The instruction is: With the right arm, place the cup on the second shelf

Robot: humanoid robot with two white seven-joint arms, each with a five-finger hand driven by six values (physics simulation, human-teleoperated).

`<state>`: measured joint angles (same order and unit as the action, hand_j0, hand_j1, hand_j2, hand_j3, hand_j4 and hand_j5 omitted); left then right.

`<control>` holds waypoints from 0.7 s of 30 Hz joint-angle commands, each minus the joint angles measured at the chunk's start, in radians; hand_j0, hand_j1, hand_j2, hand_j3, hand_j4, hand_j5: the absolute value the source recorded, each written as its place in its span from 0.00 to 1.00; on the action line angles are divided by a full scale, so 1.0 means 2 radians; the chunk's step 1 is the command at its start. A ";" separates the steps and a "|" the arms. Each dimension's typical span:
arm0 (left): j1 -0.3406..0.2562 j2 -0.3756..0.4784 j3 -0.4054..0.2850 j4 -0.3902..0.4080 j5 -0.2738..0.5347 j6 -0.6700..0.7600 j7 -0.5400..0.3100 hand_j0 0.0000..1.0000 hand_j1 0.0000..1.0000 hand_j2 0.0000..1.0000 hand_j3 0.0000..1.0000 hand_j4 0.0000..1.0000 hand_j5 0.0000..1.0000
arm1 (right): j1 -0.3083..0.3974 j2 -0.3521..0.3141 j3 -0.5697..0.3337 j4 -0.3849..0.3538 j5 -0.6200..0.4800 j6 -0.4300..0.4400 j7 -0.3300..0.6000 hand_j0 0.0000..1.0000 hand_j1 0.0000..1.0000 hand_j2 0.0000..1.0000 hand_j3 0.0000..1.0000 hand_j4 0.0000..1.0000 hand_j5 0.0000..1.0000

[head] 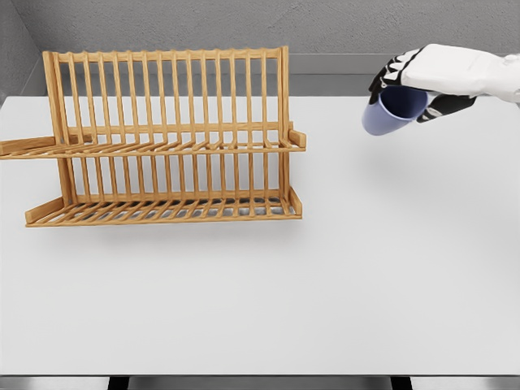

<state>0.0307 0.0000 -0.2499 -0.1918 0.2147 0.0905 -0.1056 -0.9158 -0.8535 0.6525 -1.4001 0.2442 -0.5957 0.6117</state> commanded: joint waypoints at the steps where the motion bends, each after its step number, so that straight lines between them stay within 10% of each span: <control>1: 0.000 0.000 0.000 0.000 0.000 0.000 0.000 1.00 1.00 1.00 1.00 1.00 1.00 | 0.000 0.000 -0.001 -0.022 -0.003 0.002 0.000 0.63 0.63 0.63 0.63 0.63 0.63; 21: 0.000 0.000 0.000 0.000 0.001 0.000 0.000 1.00 1.00 1.00 1.00 1.00 1.00 | -0.010 0.020 -0.016 -0.074 0.008 0.003 0.000 0.60 0.60 0.60 0.60 0.60 0.60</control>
<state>0.0307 0.0000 -0.2499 -0.1918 0.2148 0.0905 -0.1056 -0.9357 -0.8223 0.6204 -1.5427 0.2645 -0.5933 0.6114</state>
